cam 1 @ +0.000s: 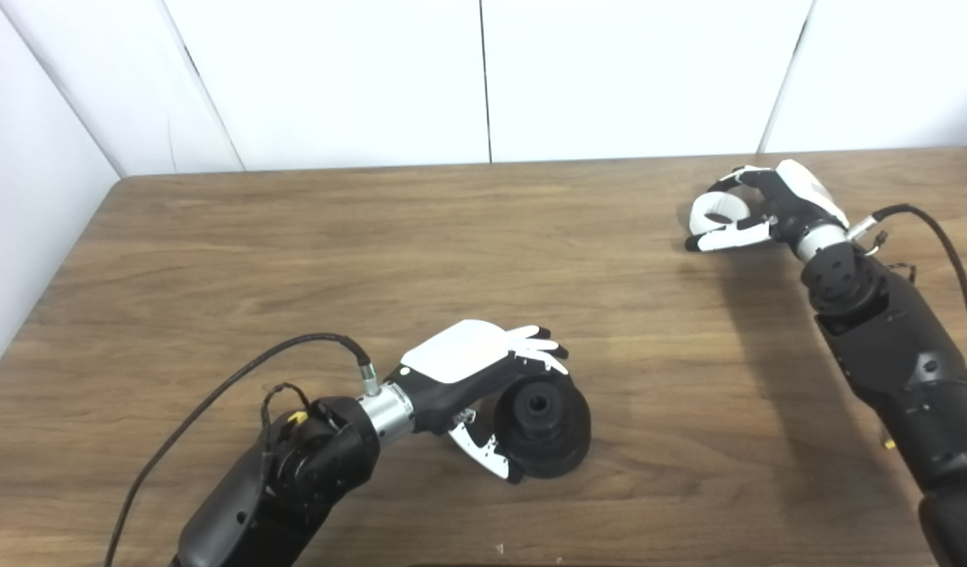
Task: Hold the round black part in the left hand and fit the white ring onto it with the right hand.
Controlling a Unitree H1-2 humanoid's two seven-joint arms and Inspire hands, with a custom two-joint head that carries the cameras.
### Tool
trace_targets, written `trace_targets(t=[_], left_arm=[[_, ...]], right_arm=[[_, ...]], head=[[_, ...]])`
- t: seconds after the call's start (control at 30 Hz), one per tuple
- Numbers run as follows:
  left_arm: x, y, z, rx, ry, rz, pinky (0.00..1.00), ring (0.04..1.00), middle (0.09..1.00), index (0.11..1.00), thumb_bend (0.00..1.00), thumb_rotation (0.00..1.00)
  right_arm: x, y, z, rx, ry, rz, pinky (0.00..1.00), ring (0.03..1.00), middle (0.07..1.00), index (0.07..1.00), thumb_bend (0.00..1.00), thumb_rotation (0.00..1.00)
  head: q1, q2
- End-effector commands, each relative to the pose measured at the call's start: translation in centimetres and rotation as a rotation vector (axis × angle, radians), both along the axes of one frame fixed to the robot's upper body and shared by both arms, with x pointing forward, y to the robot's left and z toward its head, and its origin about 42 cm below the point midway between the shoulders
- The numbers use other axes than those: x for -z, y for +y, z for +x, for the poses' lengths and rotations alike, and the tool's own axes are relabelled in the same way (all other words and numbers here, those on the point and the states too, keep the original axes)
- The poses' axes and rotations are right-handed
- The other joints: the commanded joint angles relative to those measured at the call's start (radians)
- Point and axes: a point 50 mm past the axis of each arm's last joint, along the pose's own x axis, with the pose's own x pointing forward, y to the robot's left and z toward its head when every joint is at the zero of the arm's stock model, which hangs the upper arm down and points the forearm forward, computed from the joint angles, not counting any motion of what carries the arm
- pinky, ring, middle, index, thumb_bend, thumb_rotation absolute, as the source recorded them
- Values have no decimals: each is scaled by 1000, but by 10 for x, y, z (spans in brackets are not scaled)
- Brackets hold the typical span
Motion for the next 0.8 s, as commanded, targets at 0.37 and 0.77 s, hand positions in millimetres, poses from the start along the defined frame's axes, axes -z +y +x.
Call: trace_targets(t=[0.37, 0.77], left_arm=[[11, -1, -9, 26, 46, 46, 891, 977, 917, 496, 523, 71], [10, 2, -10, 23, 45, 47, 900, 979, 917, 496, 522, 73]], right_arm=[[-36, 1, 13, -4, -129, -7, 912, 968, 900, 668, 790, 279], [-34, -4, 9, 1, -117, -15, 905, 968, 898, 677, 801, 277]], head=[[-1, 3], [-7, 8]])
